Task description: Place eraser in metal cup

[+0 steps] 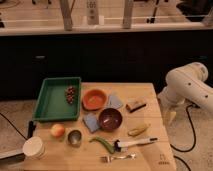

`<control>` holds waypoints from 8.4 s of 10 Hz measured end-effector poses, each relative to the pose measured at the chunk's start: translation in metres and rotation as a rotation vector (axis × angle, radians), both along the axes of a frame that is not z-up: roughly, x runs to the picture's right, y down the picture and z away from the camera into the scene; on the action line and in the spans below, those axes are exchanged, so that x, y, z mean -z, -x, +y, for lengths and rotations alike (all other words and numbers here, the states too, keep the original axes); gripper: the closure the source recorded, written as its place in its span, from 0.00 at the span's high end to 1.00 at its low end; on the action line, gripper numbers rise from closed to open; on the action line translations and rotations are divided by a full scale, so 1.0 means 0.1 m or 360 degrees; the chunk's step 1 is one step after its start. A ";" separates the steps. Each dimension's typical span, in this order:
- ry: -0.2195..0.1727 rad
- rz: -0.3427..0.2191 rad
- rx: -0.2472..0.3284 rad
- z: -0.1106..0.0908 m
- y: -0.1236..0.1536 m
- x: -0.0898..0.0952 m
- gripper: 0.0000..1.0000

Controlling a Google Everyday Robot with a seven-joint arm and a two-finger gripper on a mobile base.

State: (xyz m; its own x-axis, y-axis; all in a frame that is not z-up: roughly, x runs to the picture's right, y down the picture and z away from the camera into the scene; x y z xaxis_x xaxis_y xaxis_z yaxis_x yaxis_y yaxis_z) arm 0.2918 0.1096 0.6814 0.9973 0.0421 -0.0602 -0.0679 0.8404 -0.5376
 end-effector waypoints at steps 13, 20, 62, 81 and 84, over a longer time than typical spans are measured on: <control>-0.0056 -0.0026 0.0155 -0.18 0.00 -0.40 0.80; -0.0092 -0.0061 0.0276 -0.32 0.02 -0.71 0.80; -0.0037 -0.0398 0.0623 -0.14 0.29 -2.30 0.80; 0.0008 -0.0506 0.0655 -0.01 0.20 -2.62 0.38; 0.0011 -0.0501 0.0660 -0.01 0.17 -2.61 0.08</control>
State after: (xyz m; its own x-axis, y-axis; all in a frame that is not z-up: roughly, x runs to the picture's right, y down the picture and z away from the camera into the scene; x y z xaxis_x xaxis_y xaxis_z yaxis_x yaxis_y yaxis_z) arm 0.2751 0.1091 0.9422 0.8998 -0.3600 0.2464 0.4361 0.7585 -0.4842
